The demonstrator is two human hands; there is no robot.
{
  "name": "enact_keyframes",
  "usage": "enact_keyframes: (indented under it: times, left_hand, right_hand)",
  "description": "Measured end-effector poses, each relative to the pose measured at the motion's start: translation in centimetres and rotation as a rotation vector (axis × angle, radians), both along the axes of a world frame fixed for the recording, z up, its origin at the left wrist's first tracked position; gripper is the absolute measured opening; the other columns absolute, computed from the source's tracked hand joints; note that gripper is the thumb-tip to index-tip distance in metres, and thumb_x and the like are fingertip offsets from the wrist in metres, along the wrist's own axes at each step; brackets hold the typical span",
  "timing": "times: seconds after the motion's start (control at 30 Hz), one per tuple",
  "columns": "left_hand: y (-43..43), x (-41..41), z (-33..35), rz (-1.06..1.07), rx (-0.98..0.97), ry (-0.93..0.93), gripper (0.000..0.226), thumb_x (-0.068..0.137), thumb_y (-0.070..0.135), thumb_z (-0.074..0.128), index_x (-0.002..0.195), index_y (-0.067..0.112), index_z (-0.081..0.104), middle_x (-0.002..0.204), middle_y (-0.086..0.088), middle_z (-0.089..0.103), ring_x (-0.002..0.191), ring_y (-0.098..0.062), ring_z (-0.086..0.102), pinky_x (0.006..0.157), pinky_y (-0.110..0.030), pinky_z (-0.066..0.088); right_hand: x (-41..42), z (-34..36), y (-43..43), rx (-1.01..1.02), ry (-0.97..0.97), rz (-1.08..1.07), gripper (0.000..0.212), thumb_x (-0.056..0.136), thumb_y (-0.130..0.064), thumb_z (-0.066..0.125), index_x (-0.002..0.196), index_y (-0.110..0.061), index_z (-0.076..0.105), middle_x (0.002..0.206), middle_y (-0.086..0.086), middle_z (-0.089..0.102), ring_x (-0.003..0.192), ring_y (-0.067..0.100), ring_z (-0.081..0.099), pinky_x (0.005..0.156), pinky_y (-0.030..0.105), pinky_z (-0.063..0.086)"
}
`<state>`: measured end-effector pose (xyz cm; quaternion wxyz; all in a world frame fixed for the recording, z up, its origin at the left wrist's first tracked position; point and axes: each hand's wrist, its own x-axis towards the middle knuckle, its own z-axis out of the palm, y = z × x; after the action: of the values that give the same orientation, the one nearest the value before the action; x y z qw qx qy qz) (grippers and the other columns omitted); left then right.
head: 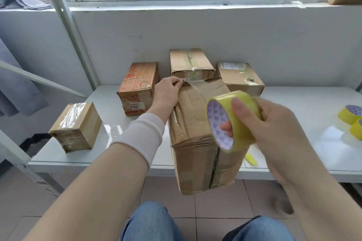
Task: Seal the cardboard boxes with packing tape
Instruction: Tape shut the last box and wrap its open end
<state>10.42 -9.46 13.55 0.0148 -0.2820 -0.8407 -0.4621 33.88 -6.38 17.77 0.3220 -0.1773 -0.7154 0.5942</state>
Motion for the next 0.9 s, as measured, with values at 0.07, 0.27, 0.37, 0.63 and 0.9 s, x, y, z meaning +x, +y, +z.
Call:
enact_keyframes:
  times: [0.07, 0.27, 0.37, 0.63, 0.9]
  left_hand:
    - [0.0, 0.0, 0.0, 0.009, -0.005, 0.009, 0.025, 0.097, 0.019, 0.051, 0.113, 0.009, 0.067, 0.116, -0.008, 0.066, 0.107, -0.017, 0.053, 0.069, -0.01, 0.026]
    - [0.2, -0.2, -0.3, 0.034, -0.01, 0.019, 0.025, 0.097, 0.022, 0.051, 0.113, 0.012, 0.068, 0.116, -0.005, 0.066, 0.102, -0.012, 0.05, 0.071, -0.009, 0.025]
    - [0.3, -0.4, -0.4, 0.028, -0.017, 0.031, 0.025, 0.097, 0.022, 0.051, 0.114, 0.014, 0.068, 0.115, -0.005, 0.066, 0.11, -0.018, 0.055, 0.078, -0.014, 0.031]
    - [-7.6, 7.0, -1.9, -0.545, 0.029, 0.416, 0.051, 0.087, 0.062, 0.043, 0.127, 0.031, 0.052, 0.145, 0.009, 0.039, 0.144, -0.009, 0.016, 0.117, -0.033, 0.013]
    - [-6.3, 7.0, -4.7, -0.324, 0.383, 0.497, 0.018, 0.087, 0.017, 0.06, 0.094, 0.004, 0.069, 0.104, 0.0, 0.066, 0.113, -0.013, 0.056, 0.1, -0.016, 0.037]
  right_hand:
    - [1.9, -0.5, -0.8, -0.05, -0.037, 0.017, 0.035, 0.071, -0.044, 0.048, 0.084, -0.016, 0.062, 0.054, -0.006, 0.068, 0.045, 0.001, 0.061, 0.043, 0.009, 0.043]
    - [3.6, -5.9, -2.8, -0.22, -0.118, -0.023, 0.038, 0.066, -0.039, 0.055, 0.085, -0.006, 0.06, 0.06, 0.012, 0.07, 0.051, 0.017, 0.067, 0.047, 0.021, 0.052]
    - [3.1, -6.9, -3.1, -0.225, -0.059, -0.072, 0.035, 0.069, -0.038, 0.055, 0.081, -0.005, 0.059, 0.061, 0.014, 0.068, 0.046, 0.015, 0.065, 0.044, 0.019, 0.048]
    - [2.3, -7.2, -2.4, -0.24, 0.021, -0.079, 0.035, 0.074, -0.039, 0.053, 0.081, -0.006, 0.058, 0.059, 0.007, 0.066, 0.048, 0.017, 0.065, 0.044, 0.019, 0.048]
    - [-0.3, -4.5, -0.9, -0.177, 0.009, 0.029, 0.038, 0.072, -0.046, 0.046, 0.088, -0.013, 0.056, 0.054, 0.001, 0.068, 0.045, 0.01, 0.061, 0.044, 0.017, 0.049]
